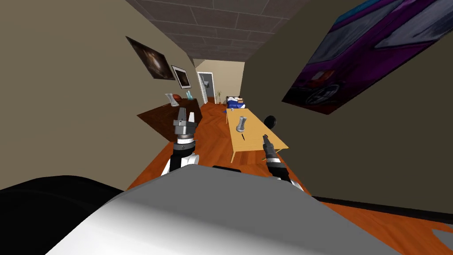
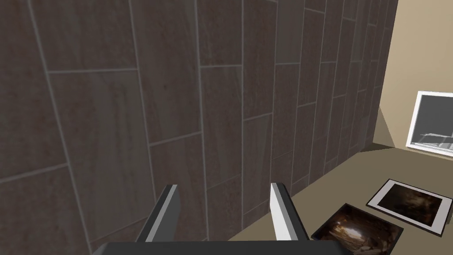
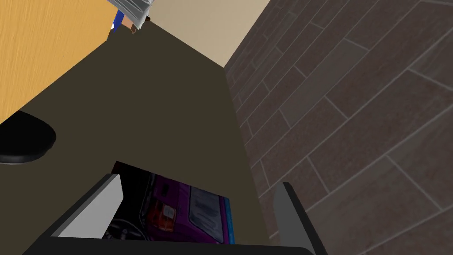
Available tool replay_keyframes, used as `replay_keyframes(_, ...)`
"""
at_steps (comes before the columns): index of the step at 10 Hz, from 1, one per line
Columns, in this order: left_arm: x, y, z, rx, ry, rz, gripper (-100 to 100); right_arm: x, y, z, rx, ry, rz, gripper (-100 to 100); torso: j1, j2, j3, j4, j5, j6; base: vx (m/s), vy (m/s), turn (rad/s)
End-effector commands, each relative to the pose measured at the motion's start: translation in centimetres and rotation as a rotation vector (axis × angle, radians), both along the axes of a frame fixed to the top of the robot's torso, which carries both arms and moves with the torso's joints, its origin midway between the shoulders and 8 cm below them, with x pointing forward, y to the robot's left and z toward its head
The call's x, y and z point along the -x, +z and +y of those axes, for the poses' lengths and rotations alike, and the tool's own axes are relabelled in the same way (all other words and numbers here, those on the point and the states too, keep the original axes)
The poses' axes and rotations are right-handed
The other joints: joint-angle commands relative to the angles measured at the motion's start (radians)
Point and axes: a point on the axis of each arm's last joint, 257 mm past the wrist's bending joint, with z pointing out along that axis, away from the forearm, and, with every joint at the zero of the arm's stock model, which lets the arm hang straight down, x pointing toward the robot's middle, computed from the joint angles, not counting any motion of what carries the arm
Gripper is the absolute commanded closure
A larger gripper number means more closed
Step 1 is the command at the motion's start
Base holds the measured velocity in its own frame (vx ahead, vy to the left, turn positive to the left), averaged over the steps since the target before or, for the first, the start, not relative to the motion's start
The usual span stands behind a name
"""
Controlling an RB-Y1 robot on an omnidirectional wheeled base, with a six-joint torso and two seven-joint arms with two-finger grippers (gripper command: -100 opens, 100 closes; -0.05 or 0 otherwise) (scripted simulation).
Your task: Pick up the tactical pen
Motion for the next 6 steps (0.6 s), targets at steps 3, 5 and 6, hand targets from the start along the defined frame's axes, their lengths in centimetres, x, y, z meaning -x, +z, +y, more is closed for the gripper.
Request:
replay_keyframes(3, 0.0, 0.0, 0.0, 0.0, 0.0, 0.0, 0, 0.1, -5.3, 0.1, 0.08, 0.014, 0.143, -100, -0.005, -0.002, -0.001, 0.0, -0.001, 0.001, -0.068, 0.108, 0.201)
replay_keyframes(5, 0.0, 0.0, 0.0, 0.0, 0.0, 0.0, 0, 1.0, -10.0, -0.2, 0.138, 0.024, 0.263, -100, -0.004, -0.003, -0.002, -0.001, -0.001, 0.0, -0.044, 0.131, 0.386)
replay_keyframes(6, 0.0, 0.0, 0.0, 0.0, 0.0, 0.0, 0, 1.0, -10.0, -0.2, 0.138, 0.024, 0.263, -100, -0.003, -0.003, -0.002, -0.001, -0.001, 0.0, -0.022, 0.085, 0.061)
